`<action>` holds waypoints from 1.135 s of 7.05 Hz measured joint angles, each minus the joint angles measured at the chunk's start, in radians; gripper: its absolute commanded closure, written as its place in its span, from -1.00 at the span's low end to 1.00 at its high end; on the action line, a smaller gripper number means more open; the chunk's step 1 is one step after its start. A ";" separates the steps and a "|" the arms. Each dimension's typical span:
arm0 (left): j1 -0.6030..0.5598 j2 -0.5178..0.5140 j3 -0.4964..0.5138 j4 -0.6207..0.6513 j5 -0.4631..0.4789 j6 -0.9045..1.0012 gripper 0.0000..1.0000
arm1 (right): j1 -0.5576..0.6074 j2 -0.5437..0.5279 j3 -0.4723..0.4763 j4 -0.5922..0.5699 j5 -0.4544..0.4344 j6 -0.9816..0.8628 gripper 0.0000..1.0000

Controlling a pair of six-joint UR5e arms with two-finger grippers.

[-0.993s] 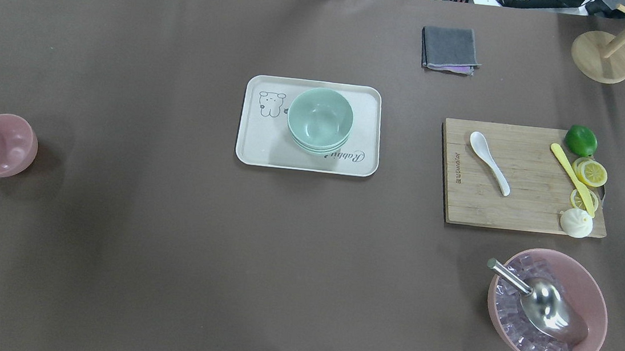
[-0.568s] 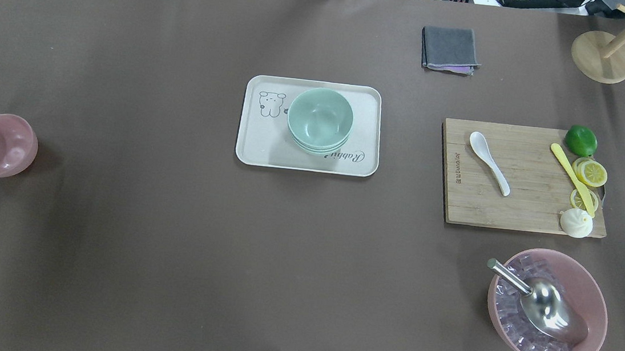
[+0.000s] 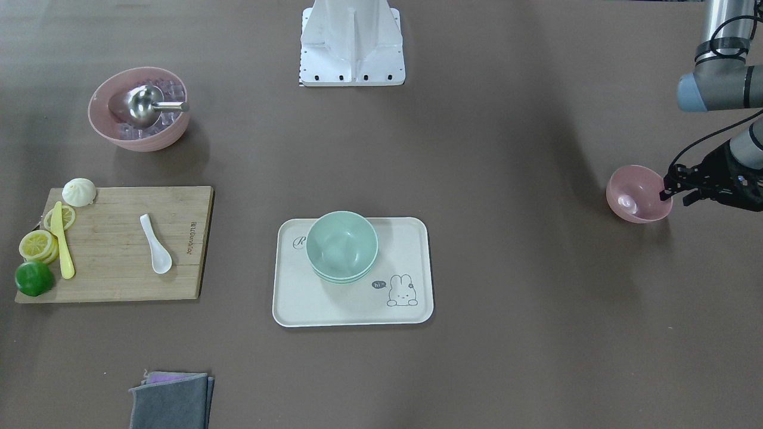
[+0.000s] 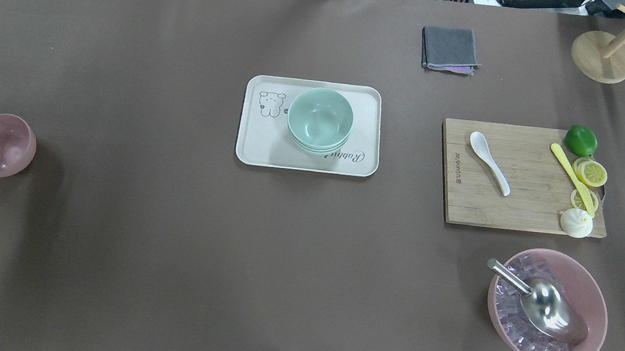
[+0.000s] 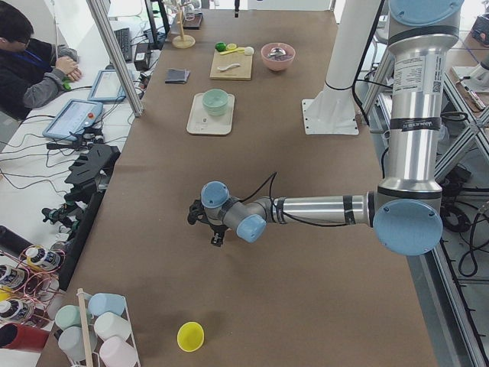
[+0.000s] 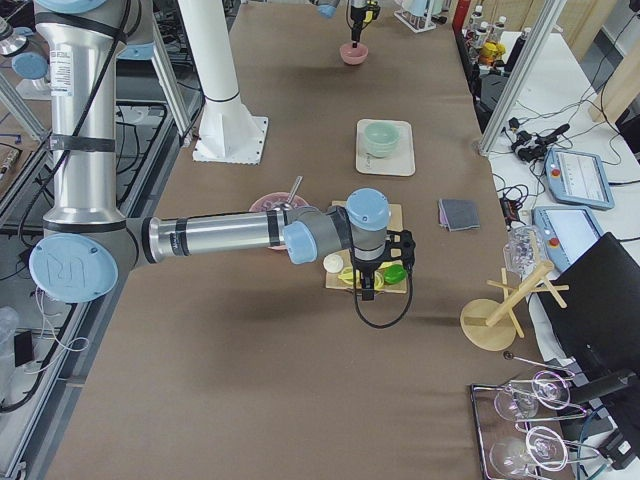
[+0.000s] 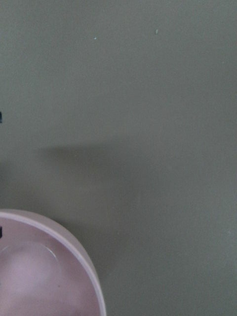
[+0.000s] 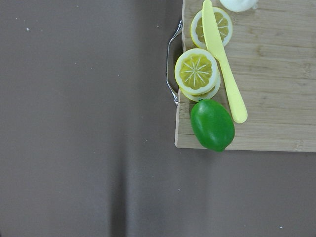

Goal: Stack pink bowl on green and place spoon
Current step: 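Reach the left gripper down and grasp the rim of the pink bowl, then lift the pink bowl with the left gripper and carry it over the green bowl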

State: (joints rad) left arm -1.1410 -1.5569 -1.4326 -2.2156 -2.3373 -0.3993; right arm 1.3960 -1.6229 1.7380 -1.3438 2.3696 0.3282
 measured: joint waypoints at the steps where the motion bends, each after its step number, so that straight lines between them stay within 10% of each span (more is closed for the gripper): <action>1: 0.001 -0.004 0.000 -0.004 -0.021 -0.001 1.00 | 0.000 0.000 0.000 0.000 -0.001 0.000 -1.00; 5: -0.009 -0.041 -0.066 0.049 -0.160 -0.035 1.00 | 0.000 0.002 0.003 0.000 -0.001 0.001 -1.00; 8: -0.007 -0.270 -0.178 0.304 -0.176 -0.245 1.00 | -0.009 0.012 -0.001 0.000 -0.005 0.003 -1.00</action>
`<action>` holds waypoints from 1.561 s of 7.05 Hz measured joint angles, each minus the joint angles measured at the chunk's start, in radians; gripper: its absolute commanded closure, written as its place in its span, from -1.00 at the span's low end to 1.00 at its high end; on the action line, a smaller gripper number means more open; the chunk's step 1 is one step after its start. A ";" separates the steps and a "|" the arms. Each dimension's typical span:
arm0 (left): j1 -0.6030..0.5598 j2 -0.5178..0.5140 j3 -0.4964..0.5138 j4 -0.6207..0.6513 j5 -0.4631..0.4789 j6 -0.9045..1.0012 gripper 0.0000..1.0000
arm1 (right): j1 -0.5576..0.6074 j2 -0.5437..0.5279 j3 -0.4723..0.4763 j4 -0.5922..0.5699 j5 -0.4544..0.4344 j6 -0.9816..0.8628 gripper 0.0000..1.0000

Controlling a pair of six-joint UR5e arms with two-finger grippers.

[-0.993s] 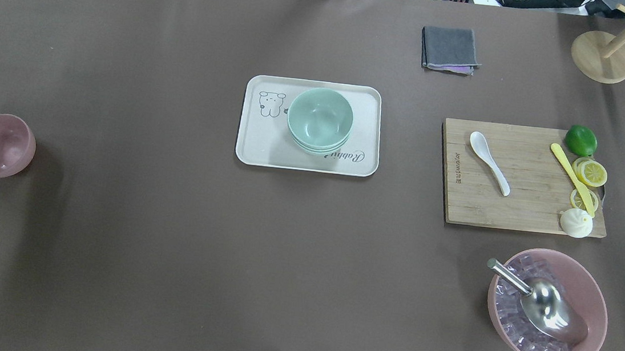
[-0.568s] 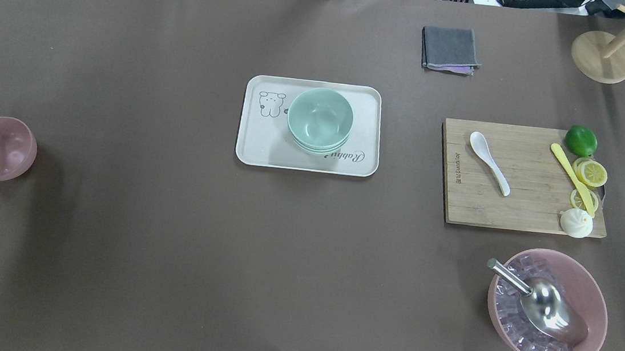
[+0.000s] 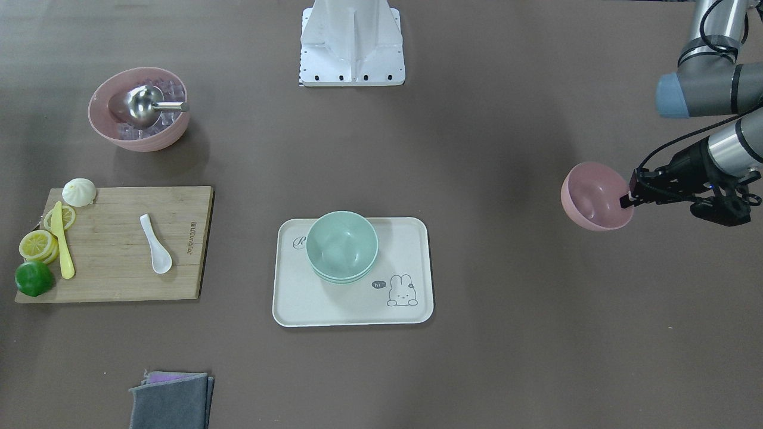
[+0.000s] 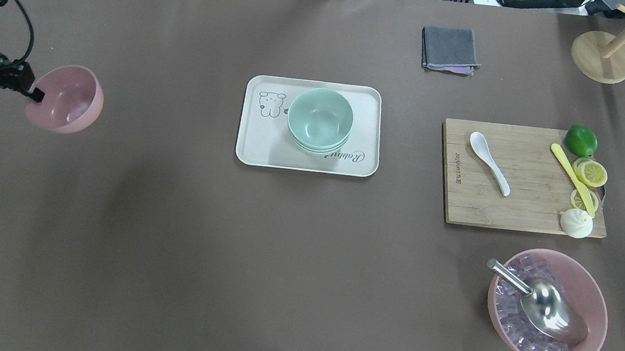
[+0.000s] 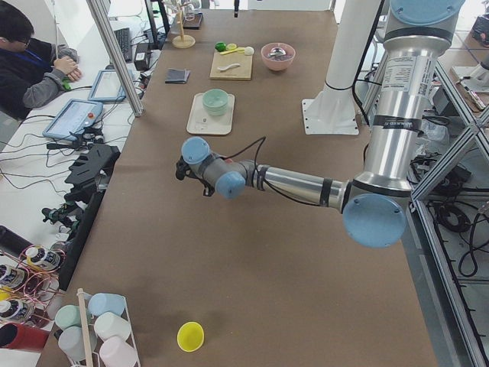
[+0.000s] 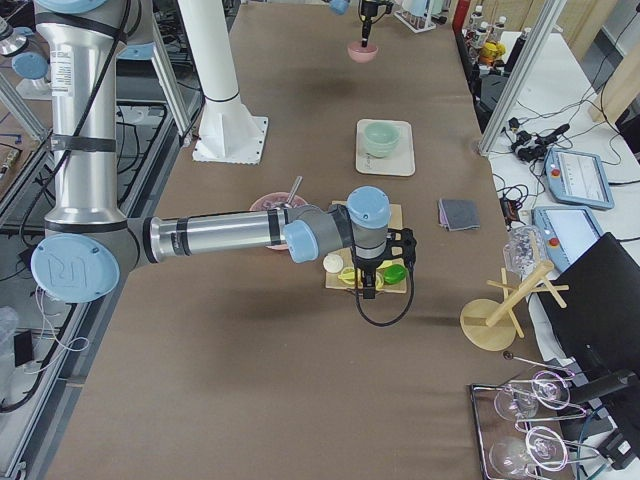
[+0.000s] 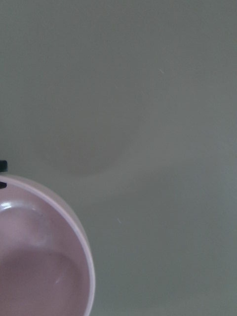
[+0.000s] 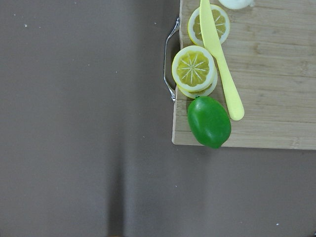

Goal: Stack pink bowl on green and place spoon
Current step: 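Lift the pink bowl with the left gripper and carry it over the green bowl, then lower the pink bowl into the green bowl and open the left gripper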

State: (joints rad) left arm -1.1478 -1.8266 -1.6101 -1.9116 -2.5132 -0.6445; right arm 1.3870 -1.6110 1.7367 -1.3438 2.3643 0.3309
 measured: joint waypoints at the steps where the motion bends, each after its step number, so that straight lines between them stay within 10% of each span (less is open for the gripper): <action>1: 0.030 -0.095 -0.023 0.073 0.033 -0.111 1.00 | -0.009 0.008 -0.002 0.000 -0.005 0.003 -1.00; 7: 0.431 -0.596 0.079 0.327 0.414 -0.624 1.00 | -0.043 0.054 -0.002 0.000 -0.011 0.062 -1.00; 11: 0.463 -0.681 0.229 0.271 0.469 -0.653 1.00 | -0.046 0.060 -0.002 -0.001 -0.011 0.069 -1.00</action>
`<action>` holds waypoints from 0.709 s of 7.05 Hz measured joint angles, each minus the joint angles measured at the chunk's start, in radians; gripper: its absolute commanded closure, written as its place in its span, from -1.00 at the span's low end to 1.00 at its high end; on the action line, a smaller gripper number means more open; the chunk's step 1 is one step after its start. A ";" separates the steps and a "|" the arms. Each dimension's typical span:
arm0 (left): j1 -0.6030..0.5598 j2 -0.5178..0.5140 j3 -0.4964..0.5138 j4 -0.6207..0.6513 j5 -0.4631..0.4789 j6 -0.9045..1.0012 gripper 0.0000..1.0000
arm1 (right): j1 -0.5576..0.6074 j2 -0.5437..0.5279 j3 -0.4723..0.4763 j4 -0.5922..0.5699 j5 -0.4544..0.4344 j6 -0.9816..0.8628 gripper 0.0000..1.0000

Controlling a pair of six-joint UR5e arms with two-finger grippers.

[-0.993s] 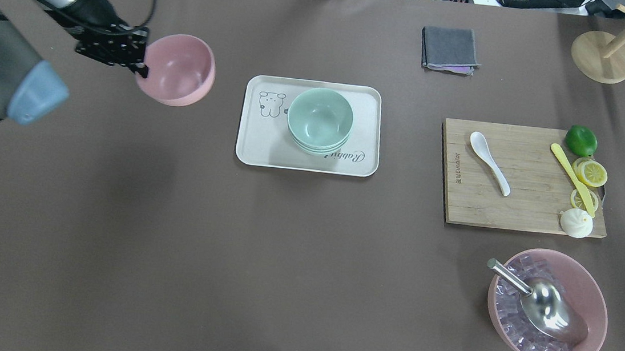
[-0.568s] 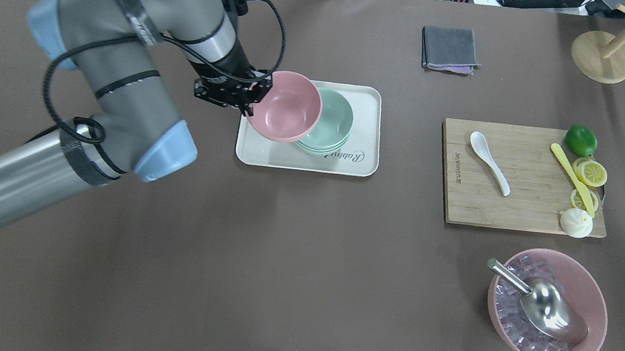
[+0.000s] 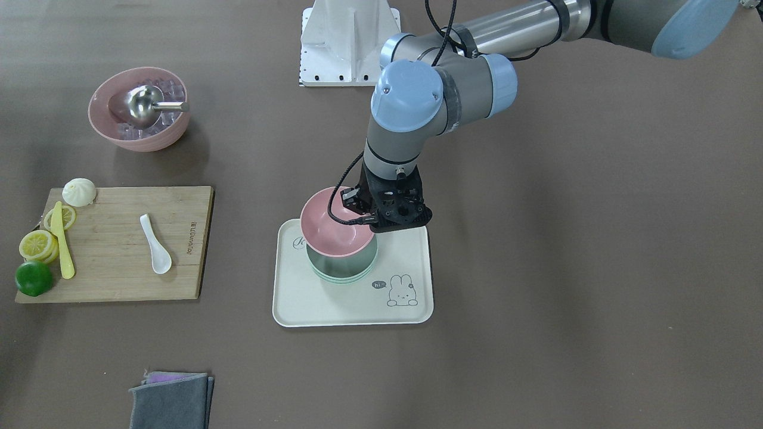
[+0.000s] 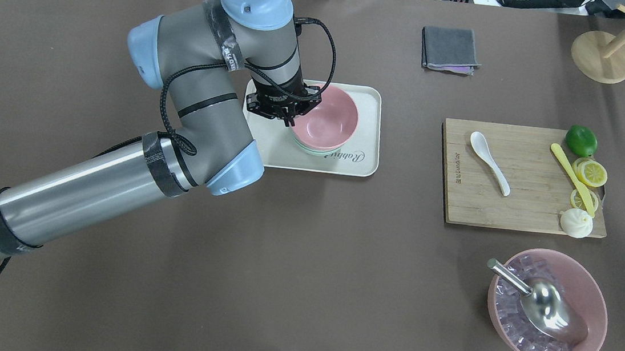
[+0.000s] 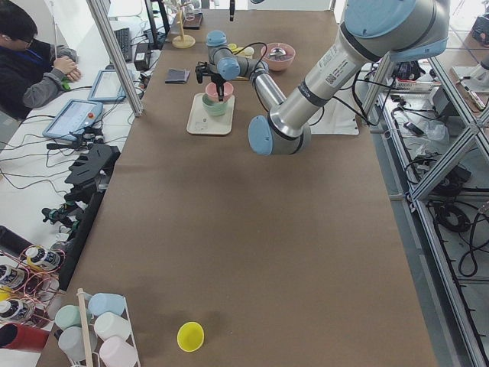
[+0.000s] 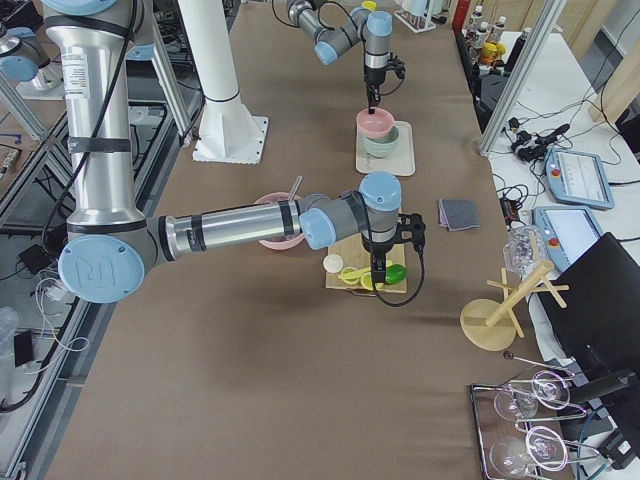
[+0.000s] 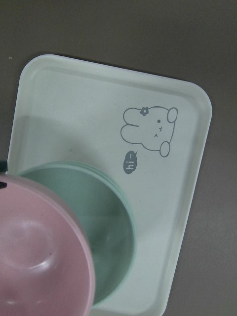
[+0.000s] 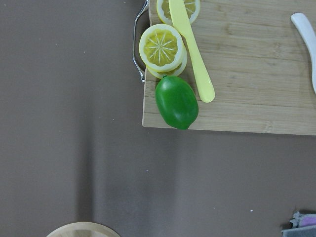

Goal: Stack pink bowl on green and place spoon
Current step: 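Lower the pink bowl into the green bowl and open the left gripper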

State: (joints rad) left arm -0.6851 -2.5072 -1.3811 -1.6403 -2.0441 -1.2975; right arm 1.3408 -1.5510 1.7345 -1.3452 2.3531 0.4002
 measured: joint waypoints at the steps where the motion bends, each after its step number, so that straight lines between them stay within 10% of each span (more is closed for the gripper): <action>1: -0.005 -0.001 0.013 -0.018 0.001 0.000 1.00 | 0.000 0.000 0.000 0.000 0.000 0.000 -1.00; 5: -0.010 -0.006 0.064 -0.062 0.012 0.000 1.00 | -0.001 0.000 -0.001 0.000 -0.001 0.000 -1.00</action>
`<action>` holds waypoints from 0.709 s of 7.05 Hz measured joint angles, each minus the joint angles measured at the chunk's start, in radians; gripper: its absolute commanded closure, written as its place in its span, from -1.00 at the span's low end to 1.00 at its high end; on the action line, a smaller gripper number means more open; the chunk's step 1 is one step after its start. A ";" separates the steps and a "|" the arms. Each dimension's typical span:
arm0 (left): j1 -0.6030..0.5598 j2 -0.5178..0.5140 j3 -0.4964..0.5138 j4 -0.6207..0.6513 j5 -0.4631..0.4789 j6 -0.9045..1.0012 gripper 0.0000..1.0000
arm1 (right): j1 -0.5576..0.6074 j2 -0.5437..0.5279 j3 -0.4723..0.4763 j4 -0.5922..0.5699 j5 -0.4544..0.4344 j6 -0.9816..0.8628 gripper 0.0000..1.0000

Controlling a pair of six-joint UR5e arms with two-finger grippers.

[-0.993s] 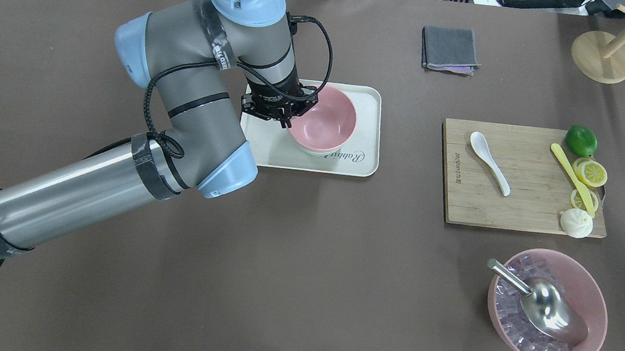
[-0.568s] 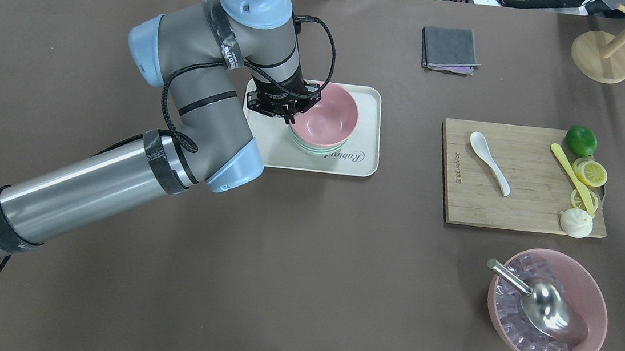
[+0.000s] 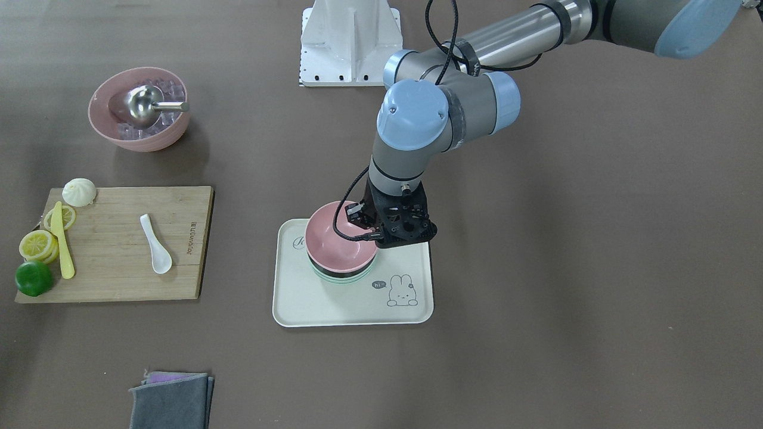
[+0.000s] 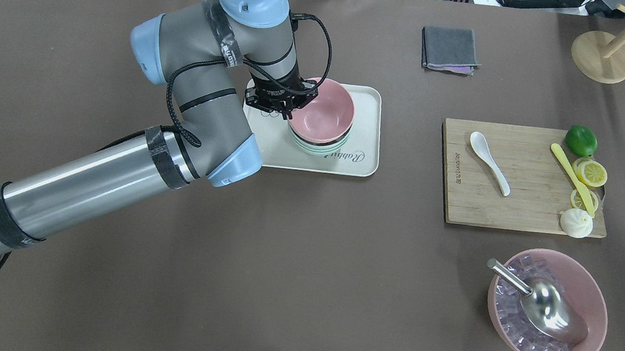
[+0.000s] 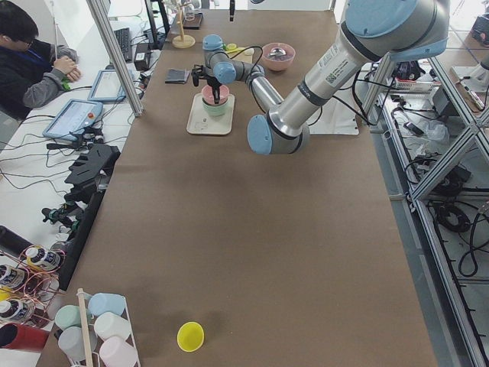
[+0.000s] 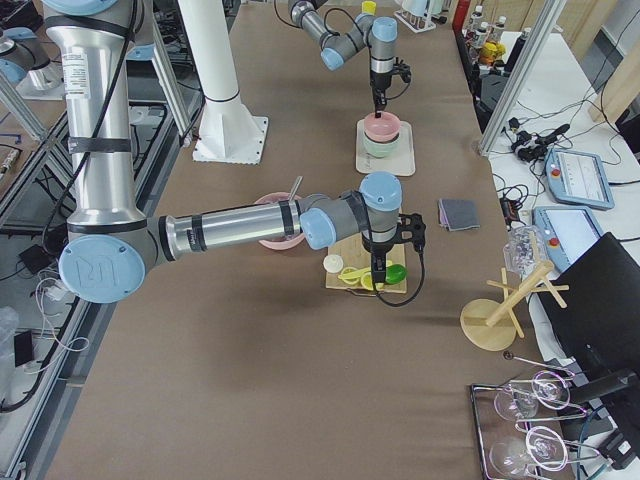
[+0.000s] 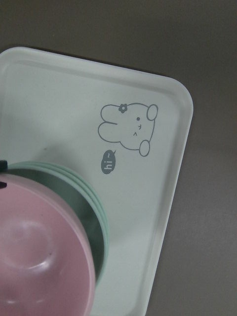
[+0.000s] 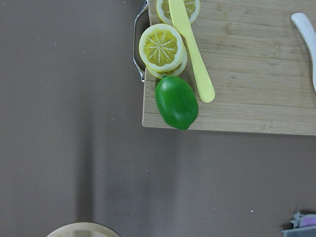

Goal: Stack pink bowl on green and place spoon
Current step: 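Lower the pink bowl into the green bowl and open the left gripper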

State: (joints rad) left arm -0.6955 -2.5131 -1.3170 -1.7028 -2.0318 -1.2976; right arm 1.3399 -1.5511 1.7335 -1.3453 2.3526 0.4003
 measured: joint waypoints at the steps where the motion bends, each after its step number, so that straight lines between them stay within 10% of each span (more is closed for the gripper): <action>1: 0.001 -0.002 0.015 -0.018 0.003 -0.001 1.00 | 0.000 -0.001 0.001 0.000 0.000 0.000 -1.00; 5: 0.005 -0.003 0.036 -0.064 0.007 0.000 -0.25 | 0.000 -0.001 0.001 0.000 0.001 -0.001 -1.00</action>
State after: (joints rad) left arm -0.6904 -2.5164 -1.2810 -1.7670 -2.0253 -1.2980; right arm 1.3403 -1.5524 1.7349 -1.3452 2.3531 0.3989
